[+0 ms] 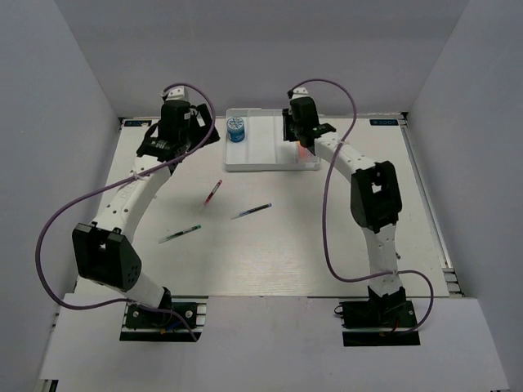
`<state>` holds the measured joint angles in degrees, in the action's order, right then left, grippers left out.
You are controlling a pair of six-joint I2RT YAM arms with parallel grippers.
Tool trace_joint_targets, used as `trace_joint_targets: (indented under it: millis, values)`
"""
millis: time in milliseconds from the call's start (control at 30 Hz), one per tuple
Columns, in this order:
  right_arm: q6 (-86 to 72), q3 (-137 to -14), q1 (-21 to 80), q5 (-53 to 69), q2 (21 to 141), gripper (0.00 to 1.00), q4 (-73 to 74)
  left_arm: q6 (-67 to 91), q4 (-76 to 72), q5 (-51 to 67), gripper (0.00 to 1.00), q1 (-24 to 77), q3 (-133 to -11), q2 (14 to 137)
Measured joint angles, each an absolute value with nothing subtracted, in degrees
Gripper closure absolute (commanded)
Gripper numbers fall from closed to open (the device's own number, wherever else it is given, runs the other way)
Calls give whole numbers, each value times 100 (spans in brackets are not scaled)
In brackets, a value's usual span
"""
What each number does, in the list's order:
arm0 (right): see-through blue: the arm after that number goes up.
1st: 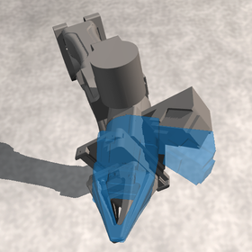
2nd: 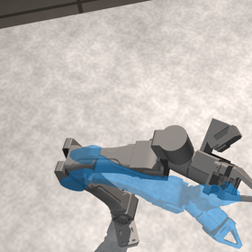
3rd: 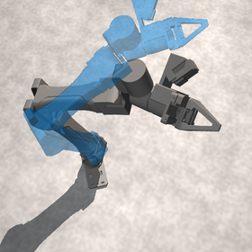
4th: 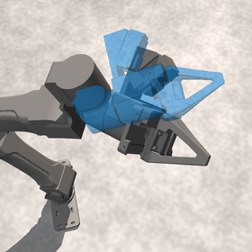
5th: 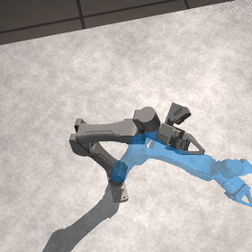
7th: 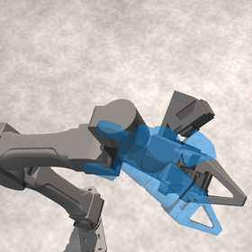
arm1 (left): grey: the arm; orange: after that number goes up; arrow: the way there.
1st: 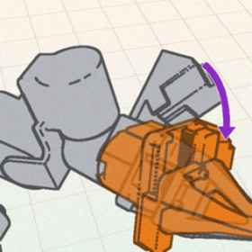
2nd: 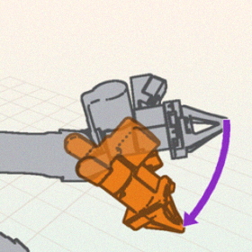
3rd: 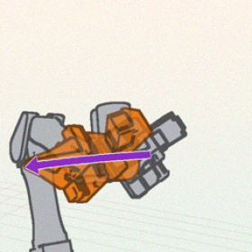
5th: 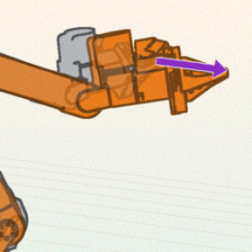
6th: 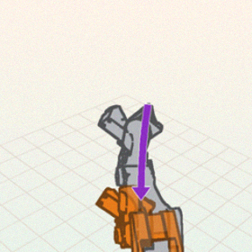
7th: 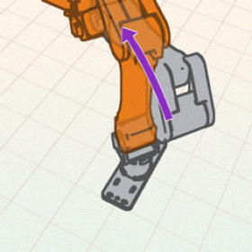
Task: Sort the stationery into containers
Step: Place the stapler in the storage box.
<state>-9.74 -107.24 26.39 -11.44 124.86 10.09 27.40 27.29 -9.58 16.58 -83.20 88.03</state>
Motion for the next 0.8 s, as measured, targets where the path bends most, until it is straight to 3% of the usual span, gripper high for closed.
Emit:
trace_joint_targets:
  millis: [467,800]
  values:
    - [-554,-11316,2974,-1717,13463,100,574,1804,3365,1225,2,1122,-8156,9271]
    - [-561,-11356,2956,-1789,13664,100,508,1826,3472,2043,3,875,-8121,9515]
